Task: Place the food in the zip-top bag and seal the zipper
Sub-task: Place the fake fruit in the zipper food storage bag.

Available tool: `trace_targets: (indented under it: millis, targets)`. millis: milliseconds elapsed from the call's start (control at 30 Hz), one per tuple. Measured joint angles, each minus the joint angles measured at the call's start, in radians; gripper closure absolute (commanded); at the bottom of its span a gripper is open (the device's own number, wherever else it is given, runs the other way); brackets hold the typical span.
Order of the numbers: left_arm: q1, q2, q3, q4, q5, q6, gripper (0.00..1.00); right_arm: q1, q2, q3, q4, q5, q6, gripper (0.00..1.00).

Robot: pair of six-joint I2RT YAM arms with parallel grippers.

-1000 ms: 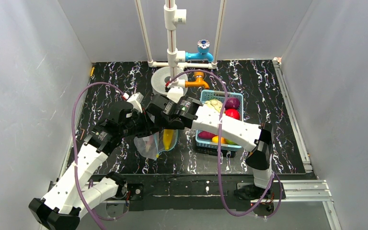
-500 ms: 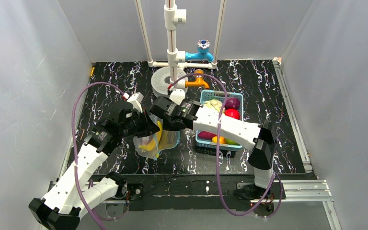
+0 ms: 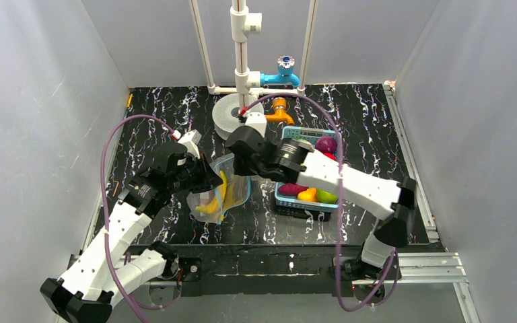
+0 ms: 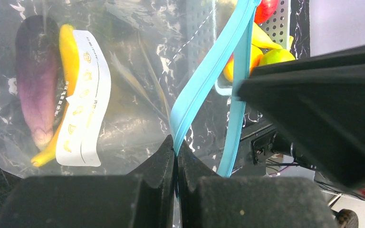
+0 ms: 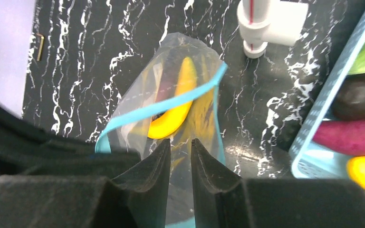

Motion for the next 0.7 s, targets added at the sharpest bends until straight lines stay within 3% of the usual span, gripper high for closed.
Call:
trace_targets:
  millis: [233,333,533,633,700]
  targets:
    - [0.0,0.0,0.0,0.0,0.005,0.021,1.0,-0.005,-0.321,-0.278,0.153,0.104,-0.116,0.53]
    - [0.0,-0.001,0.0,0.0,0.008,0.032,1.0,-0.051,-0.444,-0.402,0.175,0.138,-0.107,0.51]
    - [0.0,-0.006,0.0,0.003,0.016,0.046,1.0,-0.362,-0.554,-0.649,0.158,-0.01,-0.021,0.5]
    - [0.0,-0.006,0.0,0.004,0.026,0.052,1.0,-0.514,-0.533,-0.719,0.138,-0.134,-0.003,0.36]
    - [0.0,-0.006,0.0,0.004,0.034,0.055,1.0,-0.547,-0.513,-0.73,0.128,-0.194,-0.004,0.29]
